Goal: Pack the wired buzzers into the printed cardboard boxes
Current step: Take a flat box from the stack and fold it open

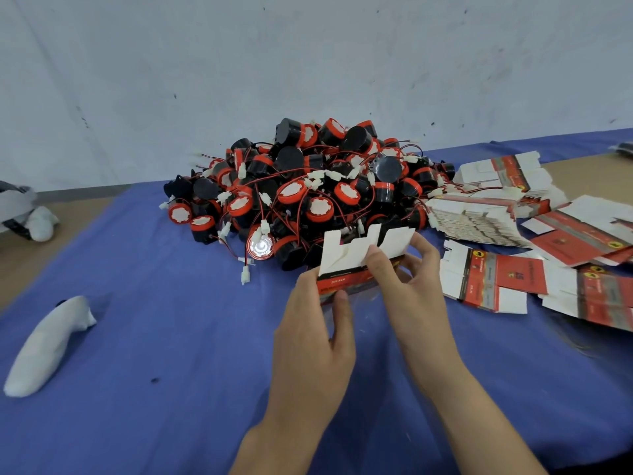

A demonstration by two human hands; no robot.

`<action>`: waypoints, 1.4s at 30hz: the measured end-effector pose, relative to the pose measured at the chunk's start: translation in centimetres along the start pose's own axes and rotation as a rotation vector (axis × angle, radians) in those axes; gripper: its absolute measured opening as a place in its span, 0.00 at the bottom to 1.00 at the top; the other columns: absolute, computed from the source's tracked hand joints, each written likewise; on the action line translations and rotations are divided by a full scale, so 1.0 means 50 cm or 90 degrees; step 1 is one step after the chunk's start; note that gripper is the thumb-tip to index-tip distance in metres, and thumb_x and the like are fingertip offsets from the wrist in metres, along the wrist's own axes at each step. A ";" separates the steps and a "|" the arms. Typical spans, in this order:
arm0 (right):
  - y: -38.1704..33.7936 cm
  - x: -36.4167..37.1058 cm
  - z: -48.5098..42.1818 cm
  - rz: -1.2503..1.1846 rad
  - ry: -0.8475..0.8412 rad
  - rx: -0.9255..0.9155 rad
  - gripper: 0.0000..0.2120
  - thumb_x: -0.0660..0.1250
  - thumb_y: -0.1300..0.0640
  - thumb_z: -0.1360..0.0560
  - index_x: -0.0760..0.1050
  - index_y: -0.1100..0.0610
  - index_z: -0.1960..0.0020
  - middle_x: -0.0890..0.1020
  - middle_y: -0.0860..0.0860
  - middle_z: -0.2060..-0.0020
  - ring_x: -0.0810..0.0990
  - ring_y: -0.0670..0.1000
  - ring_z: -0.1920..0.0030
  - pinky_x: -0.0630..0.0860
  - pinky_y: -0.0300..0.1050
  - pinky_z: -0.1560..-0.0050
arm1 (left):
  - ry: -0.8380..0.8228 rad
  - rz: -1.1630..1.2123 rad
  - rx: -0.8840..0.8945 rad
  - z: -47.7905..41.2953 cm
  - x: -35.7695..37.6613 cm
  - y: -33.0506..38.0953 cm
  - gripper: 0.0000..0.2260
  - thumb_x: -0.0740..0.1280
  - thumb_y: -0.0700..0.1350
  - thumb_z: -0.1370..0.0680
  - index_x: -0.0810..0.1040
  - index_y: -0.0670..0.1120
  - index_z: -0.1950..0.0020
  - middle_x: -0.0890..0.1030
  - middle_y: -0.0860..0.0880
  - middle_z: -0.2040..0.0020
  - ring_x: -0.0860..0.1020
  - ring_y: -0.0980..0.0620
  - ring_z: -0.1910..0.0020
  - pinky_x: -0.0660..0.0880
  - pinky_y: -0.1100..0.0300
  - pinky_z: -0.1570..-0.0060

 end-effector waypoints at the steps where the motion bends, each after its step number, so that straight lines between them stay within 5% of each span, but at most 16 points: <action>1: -0.001 0.004 0.003 0.004 0.002 0.001 0.18 0.72 0.50 0.24 0.68 0.38 0.41 0.80 0.45 0.43 0.80 0.40 0.44 0.72 0.24 0.57 | 0.001 0.002 -0.003 0.000 -0.002 -0.001 0.11 0.59 0.56 0.20 0.66 0.67 0.39 0.77 0.67 0.41 0.76 0.65 0.41 0.75 0.69 0.50; 8: 0.005 0.019 0.016 -0.026 -0.088 -0.015 0.17 0.66 0.60 0.20 0.72 0.44 0.34 0.83 0.45 0.45 0.82 0.39 0.47 0.78 0.30 0.55 | -0.021 0.101 -0.052 -0.008 -0.009 -0.018 0.31 0.72 0.63 0.29 0.62 0.66 0.30 0.74 0.64 0.36 0.77 0.60 0.37 0.80 0.59 0.46; 11: 0.011 0.041 0.037 -0.002 -0.202 -0.033 0.18 0.64 0.54 0.19 0.72 0.43 0.31 0.84 0.44 0.43 0.82 0.43 0.41 0.77 0.31 0.48 | -0.056 0.140 -0.058 -0.016 -0.006 -0.028 0.35 0.77 0.54 0.28 0.61 0.66 0.27 0.75 0.61 0.34 0.77 0.57 0.35 0.80 0.52 0.43; 17: 0.009 0.046 0.035 -0.011 -0.259 -0.040 0.19 0.62 0.53 0.18 0.69 0.43 0.27 0.82 0.43 0.39 0.80 0.41 0.37 0.75 0.29 0.44 | -0.052 0.147 -0.052 -0.020 -0.003 -0.037 0.35 0.75 0.54 0.26 0.60 0.63 0.25 0.74 0.60 0.32 0.76 0.57 0.33 0.79 0.53 0.41; 24: 0.008 0.034 0.028 -0.034 -0.224 -0.040 0.15 0.64 0.50 0.17 0.73 0.37 0.33 0.83 0.40 0.43 0.82 0.42 0.40 0.78 0.30 0.48 | -0.031 0.171 -0.041 -0.024 -0.008 -0.021 0.35 0.72 0.60 0.26 0.58 0.66 0.24 0.73 0.64 0.32 0.74 0.62 0.33 0.76 0.71 0.46; 30: 0.004 0.038 0.034 -0.017 -0.223 -0.081 0.17 0.65 0.44 0.20 0.71 0.35 0.32 0.82 0.42 0.39 0.80 0.44 0.37 0.78 0.33 0.44 | -0.029 0.152 -0.063 -0.024 -0.008 -0.025 0.37 0.71 0.63 0.26 0.56 0.65 0.23 0.72 0.65 0.32 0.74 0.63 0.33 0.78 0.68 0.48; 34: 0.019 0.045 0.047 0.110 -0.277 -0.093 0.26 0.62 0.37 0.22 0.61 0.33 0.25 0.81 0.48 0.40 0.79 0.52 0.38 0.79 0.52 0.38 | -0.058 0.206 -0.080 -0.023 -0.009 -0.025 0.33 0.73 0.52 0.25 0.61 0.62 0.24 0.75 0.58 0.32 0.76 0.56 0.33 0.80 0.54 0.42; 38: 0.017 0.046 0.049 0.116 -0.289 -0.127 0.30 0.57 0.32 0.20 0.60 0.39 0.21 0.72 0.37 0.28 0.68 0.41 0.26 0.68 0.45 0.26 | -0.007 0.247 -0.090 -0.030 -0.026 -0.011 0.26 0.72 0.50 0.22 0.67 0.60 0.27 0.79 0.60 0.35 0.79 0.60 0.38 0.78 0.64 0.43; 42: -0.008 0.025 0.021 0.040 -0.205 -0.129 0.21 0.54 0.37 0.17 0.73 0.43 0.30 0.81 0.42 0.38 0.80 0.44 0.37 0.76 0.37 0.40 | 0.010 0.327 -0.138 -0.038 -0.043 -0.001 0.18 0.70 0.52 0.23 0.75 0.54 0.34 0.84 0.61 0.44 0.82 0.63 0.47 0.76 0.74 0.56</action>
Point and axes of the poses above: each hand's wrist, its own z-axis away from the middle knuckle, its own x-axis out of the palm, y = z × x, the point moved 2 cm from there along -z, towards the middle knuckle
